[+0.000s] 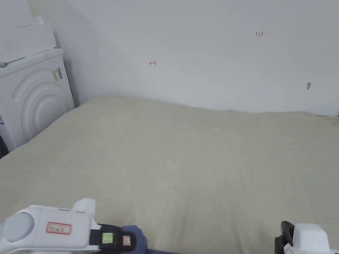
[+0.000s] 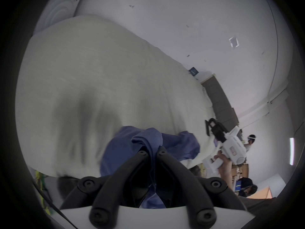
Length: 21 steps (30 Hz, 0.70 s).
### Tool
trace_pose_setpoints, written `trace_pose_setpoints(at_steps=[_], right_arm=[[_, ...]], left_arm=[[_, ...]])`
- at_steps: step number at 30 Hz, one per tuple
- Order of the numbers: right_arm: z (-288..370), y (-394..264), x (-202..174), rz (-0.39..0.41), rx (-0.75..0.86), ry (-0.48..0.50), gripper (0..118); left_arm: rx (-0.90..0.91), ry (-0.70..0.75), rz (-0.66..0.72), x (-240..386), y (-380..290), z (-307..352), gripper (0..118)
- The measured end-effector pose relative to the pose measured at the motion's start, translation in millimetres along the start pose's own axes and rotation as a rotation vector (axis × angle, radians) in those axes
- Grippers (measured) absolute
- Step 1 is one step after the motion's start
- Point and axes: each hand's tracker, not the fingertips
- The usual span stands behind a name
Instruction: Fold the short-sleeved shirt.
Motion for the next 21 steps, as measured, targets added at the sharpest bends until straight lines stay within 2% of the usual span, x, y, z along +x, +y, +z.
trace_pose_setpoints(at_steps=[5,15,19,21], right_arm=[[5.8,-2.2,8.1,-0.009,-0.002,-0.013,0],[16.2,-11.2,22.4,-0.017,-0.015,-0.042,0],[15.9,-14.5,25.2,-0.018,-0.027,-0.047,0],[16.2,-16.0,26.0,-0.023,-0.027,-0.047,0]], left_arm=[[-0.038,-0.026,0.019,18.4,-7.2,-66.5,0],[-0.162,0.076,0.021,32.4,-37.2,-189.7,0],[-0.164,0.108,0.020,29.6,-39.1,-199.2,20],[-0.142,0.105,0.017,27.8,-38.6,-192.9,34]])
